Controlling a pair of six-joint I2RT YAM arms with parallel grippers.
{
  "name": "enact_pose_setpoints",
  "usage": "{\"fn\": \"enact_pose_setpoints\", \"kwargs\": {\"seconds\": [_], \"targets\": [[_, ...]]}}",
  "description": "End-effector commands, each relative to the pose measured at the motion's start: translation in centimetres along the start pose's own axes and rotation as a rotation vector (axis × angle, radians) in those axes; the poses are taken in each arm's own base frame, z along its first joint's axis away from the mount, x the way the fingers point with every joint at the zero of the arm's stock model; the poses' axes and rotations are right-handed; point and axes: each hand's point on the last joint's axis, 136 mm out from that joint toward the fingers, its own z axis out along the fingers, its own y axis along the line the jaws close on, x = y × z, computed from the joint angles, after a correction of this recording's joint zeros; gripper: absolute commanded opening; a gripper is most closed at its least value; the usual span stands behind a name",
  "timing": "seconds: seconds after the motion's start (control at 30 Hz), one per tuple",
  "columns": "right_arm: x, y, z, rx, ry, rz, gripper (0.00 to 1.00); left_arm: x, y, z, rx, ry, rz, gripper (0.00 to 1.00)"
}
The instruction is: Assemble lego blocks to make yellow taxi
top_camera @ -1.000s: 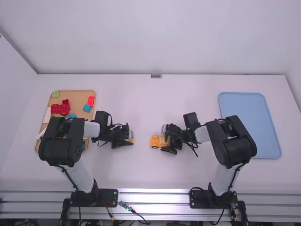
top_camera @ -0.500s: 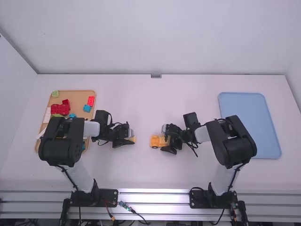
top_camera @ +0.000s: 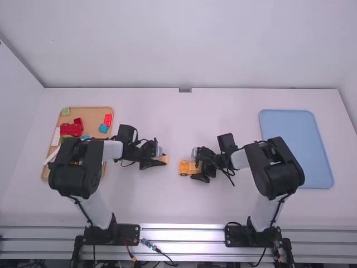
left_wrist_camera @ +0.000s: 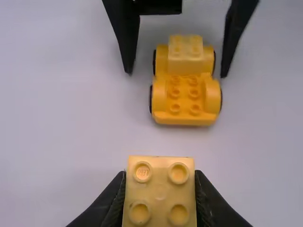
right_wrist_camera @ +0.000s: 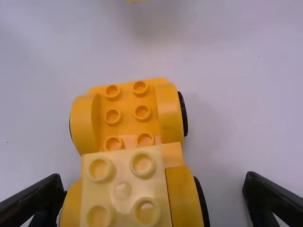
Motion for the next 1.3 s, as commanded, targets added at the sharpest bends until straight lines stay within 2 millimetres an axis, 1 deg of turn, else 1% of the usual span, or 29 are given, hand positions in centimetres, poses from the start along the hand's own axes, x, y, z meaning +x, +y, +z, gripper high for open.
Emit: {"fn": "enact_pose_setpoints", "kwargs": {"seconds": [0.0, 0.1, 0.13, 0.23, 0.3, 0.37, 0.4, 0.5, 0.6, 0.7, 0.8, 0.9, 1.0, 1.1, 1.2, 1.27], "targets": [[0.3, -0.2, 0.0, 0.005, 0.013, 0.012, 0.99, -0.9, 0.2, 1.2, -0.006, 0.037, -0.074, 0.02], [0.3, -0.2, 0.0, 0.005, 0.013, 0.010, 0.99, -1.3, 0.4, 2.8, -0.019, 0.085, -0.076, 0.02], [0.3, -0.2, 0.0, 0.005, 0.012, 0.009, 0.99, -1.9, 0.1, 3.7, -0.010, 0.087, -0.063, 0.02], [0.3, -0.2, 0.0, 0.005, 0.013, 0.007, 1.00, -2.8, -0.4, 4.5, 0.012, 0.077, -0.036, 0.02], [0.3, -0.1, 0.0, 0.002, 0.015, -0.016, 0.95, -3.3, -0.8, 5.0, 0.030, 0.073, -0.037, 0.02], [0.4, 0.0, 0.0, 0.000, 0.016, -0.034, 0.91, -3.7, -0.8, 5.2, 0.030, 0.068, -0.066, 0.02], [0.4, 0.0, 0.1, -0.001, 0.017, -0.042, 0.87, -3.9, -0.7, 5.4, 0.028, 0.064, -0.078, 0.02], [0.3, -0.1, 0.0, 0.004, 0.013, -0.049, 0.83, -4.3, -0.9, 5.9, 0.029, 0.058, -0.073, 0.02], [0.0, 0.0, 0.0, -0.006, -0.003, -0.068, 0.82, -4.7, -1.2, 6.1, 0.041, 0.052, -0.066, 0.02], [-0.7, 0.5, 0.0, -0.034, -0.047, -0.101, 0.82, -4.9, -1.4, 6.5, 0.046, 0.052, -0.090, 0.02], [-0.5, 0.4, 0.3, -0.034, -0.049, -0.103, 0.82, -5.0, -1.6, 6.7, 0.048, 0.056, -0.086, 0.02], [-0.1, 0.2, 0.8, -0.035, -0.066, -0.084, 0.82, -4.7, -1.4, 6.7, 0.039, 0.074, -0.092, 0.02], [0.2, 0.2, 1.4, -0.044, -0.083, -0.071, 0.82, -4.7, -1.8, 6.7, 0.051, 0.075, -0.100, 0.02], [0.4, 0.2, 1.6, -0.047, -0.088, -0.069, 0.79, -4.5, -1.9, 6.8, 0.053, 0.088, -0.101, 0.02], [0.2, 0.0, 1.5, -0.047, -0.093, -0.059, 0.78, -4.4, -1.9, 6.9, 0.048, 0.097, -0.099, 0.02], [-0.3, 0.1, 1.4, -0.062, -0.123, -0.062, 0.76, -4.4, -2.1, 7.1, 0.052, 0.104, -0.084, 0.02]]}}
